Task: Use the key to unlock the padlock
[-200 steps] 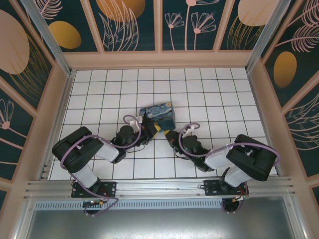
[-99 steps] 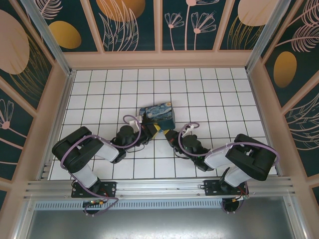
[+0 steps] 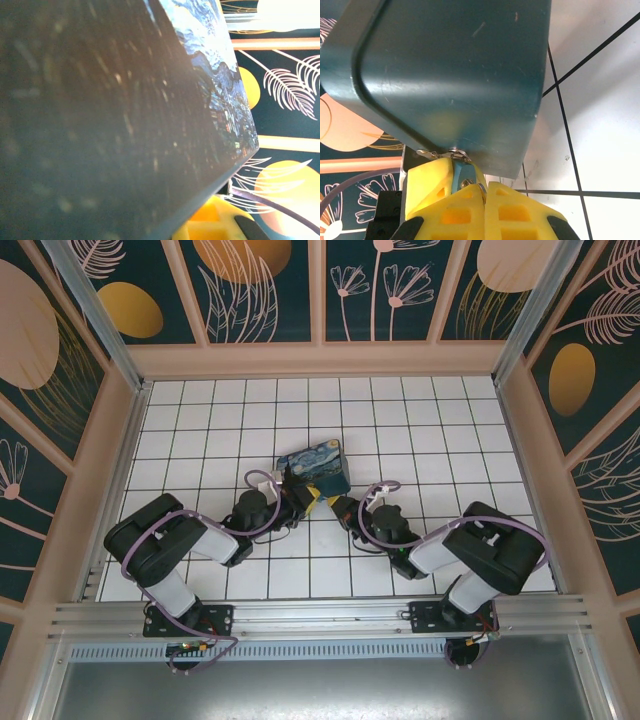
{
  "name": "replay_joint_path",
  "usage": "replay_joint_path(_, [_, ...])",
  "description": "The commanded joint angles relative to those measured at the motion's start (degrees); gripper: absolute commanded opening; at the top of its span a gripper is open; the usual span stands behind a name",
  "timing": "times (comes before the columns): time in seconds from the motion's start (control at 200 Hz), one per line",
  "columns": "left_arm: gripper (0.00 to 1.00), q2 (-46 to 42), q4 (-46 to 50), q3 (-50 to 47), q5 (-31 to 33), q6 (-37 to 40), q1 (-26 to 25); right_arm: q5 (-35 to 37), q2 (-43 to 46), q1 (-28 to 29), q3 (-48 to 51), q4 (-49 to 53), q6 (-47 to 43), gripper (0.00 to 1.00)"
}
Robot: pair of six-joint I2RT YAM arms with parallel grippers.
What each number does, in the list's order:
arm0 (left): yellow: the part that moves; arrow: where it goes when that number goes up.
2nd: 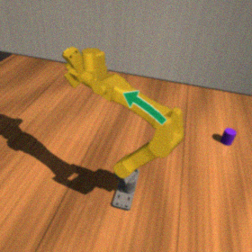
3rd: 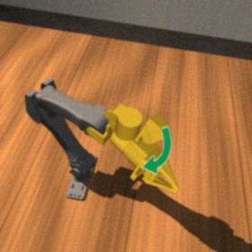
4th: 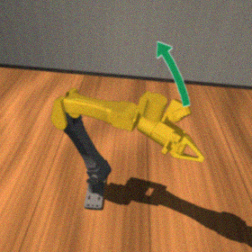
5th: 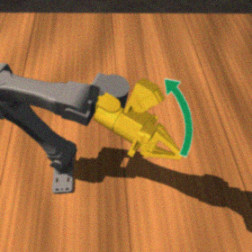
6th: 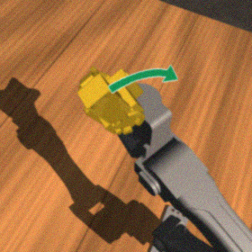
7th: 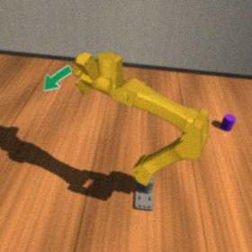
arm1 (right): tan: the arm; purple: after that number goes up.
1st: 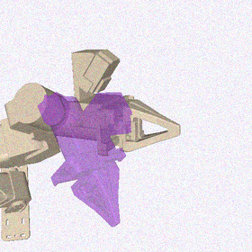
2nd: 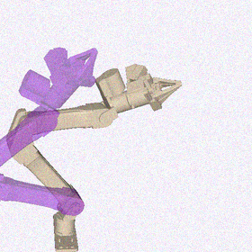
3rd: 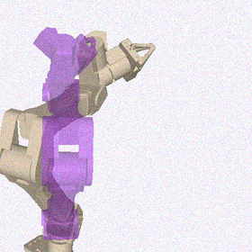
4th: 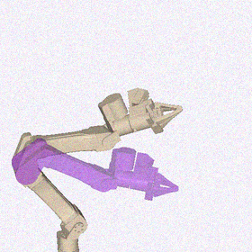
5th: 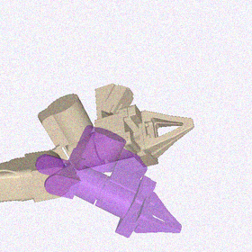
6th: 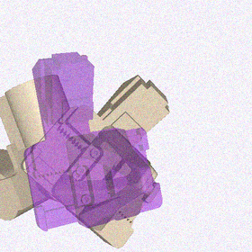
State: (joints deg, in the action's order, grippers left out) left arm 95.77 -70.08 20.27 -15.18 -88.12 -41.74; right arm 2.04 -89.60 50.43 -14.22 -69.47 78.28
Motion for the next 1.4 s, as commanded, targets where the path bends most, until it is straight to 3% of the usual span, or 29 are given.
replay_joint_path(0.0, [0.00,-1.6,-3.6,1.6,-6.0,-4.9,-1.0,-4.4,-0.2,-0.6,-2.9,-6.2,-0.8,0.00])
replay_joint_path(0.17, [0.00,-2.7,-5.2,1.5,-7.1,-6.7,-1.0,-7.2,-0.8,-2.0,-3.4,-7.3,0.3,0.00])
replay_joint_path(0.465, [0.00,-3.0,-2.4,2.4,-8.5,-3.3,-1.0,-17.1,-1.1,-4.6,-6.4,-7.4,-1.6,0.00])
replay_joint_path(0.796, [0.00,-4.5,8.3,4.4,-7.8,3.7,-1.1,-19.1,3.2,-4.8,-9.8,1.9,-6.3,0.00])
replay_joint_path(0.996, [0.00,-4.1,8.7,4.4,-7.2,4.6,-1.0,-18.8,6.0,-4.9,-9.6,5.6,-8.1,0.00])
replay_joint_path(1.191, [0.00,-4.2,7.8,4.5,-7.5,4.1,-1.1,-18.5,3.6,-4.5,-9.3,2.0,-6.6,0.00])
replay_joint_path(1.396, [0.00,-3.1,1.5,3.5,-8.4,1.3,-1.0,-18.6,-3.2,-3.5,-8.2,-10.5,0.3,0.00])
